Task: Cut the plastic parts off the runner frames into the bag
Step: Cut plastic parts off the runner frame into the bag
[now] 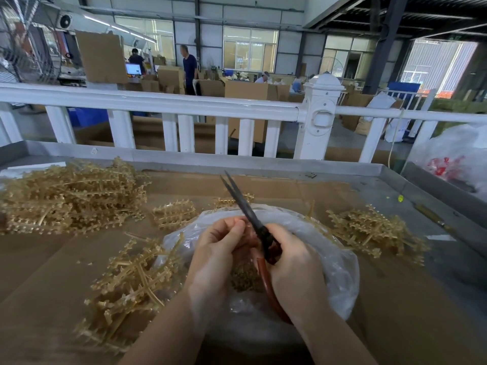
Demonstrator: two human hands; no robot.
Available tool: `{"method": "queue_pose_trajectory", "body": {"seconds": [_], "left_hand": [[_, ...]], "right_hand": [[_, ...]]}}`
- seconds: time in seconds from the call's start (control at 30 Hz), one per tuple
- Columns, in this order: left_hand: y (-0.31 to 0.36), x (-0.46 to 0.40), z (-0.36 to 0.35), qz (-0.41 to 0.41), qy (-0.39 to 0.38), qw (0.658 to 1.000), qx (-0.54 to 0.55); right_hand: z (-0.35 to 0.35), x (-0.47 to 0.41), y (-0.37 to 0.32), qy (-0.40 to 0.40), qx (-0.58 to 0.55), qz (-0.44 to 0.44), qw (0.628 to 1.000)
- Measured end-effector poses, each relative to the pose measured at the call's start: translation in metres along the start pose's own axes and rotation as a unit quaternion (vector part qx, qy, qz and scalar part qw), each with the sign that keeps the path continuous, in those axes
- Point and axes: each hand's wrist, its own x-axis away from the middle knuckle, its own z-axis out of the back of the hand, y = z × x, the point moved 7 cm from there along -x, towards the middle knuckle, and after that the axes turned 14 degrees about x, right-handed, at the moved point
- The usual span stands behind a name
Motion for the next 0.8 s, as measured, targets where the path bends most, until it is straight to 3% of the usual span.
{"method": "queue_pose_trajectory", "body": {"seconds": [0.23, 0.37, 0.5, 0.63, 0.8], "left_hand": [[-0.005, 0.002, -0.023, 0.064, -0.109, 0.992, 0.016], [-0.002, -0.005, -0.011, 0.031, -0.055, 0.998, 0.006], [0.004, -0.012, 0.006, -0.011, 0.005, 0.997, -0.080], [-0.003, -0.016, 0.005, 0.048, 0.025, 0.997, -0.046], [-0.008, -0.012, -0.012, 0.143, -0.037, 0.987, 0.058]], "right_hand": [[0.004, -0.008, 0.018, -0.022, -0.096, -0.093, 0.991], [0.011, -0.017, 0.031, -0.028, -0.176, -0.150, 0.972], [0.022, -0.025, 0.036, -0.023, -0.262, -0.175, 0.949], [0.025, -0.029, 0.040, -0.031, -0.330, -0.206, 0.921], [0.017, -0.026, 0.047, -0.032, -0.315, -0.231, 0.920]]}}
